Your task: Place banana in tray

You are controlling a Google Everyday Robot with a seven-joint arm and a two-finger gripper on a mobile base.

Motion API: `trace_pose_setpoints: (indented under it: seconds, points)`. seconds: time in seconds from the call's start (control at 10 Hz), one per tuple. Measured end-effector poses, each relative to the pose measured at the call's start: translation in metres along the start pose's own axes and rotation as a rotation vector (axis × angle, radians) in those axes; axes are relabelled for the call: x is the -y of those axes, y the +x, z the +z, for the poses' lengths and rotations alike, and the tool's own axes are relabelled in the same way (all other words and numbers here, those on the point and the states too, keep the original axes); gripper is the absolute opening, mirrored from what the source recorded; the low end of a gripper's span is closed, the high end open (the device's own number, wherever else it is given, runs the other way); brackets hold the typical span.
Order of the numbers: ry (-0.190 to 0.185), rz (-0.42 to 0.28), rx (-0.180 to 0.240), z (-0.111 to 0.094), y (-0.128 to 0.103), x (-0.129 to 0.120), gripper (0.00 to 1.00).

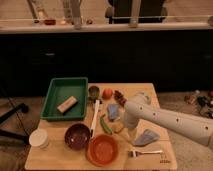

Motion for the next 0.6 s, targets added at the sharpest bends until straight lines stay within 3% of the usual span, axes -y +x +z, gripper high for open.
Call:
trace_pose_setpoints:
  seconds: [0.6]
  points:
    - [-0.031, -0.059, 0.083, 0.018, 0.005, 0.004, 0.80]
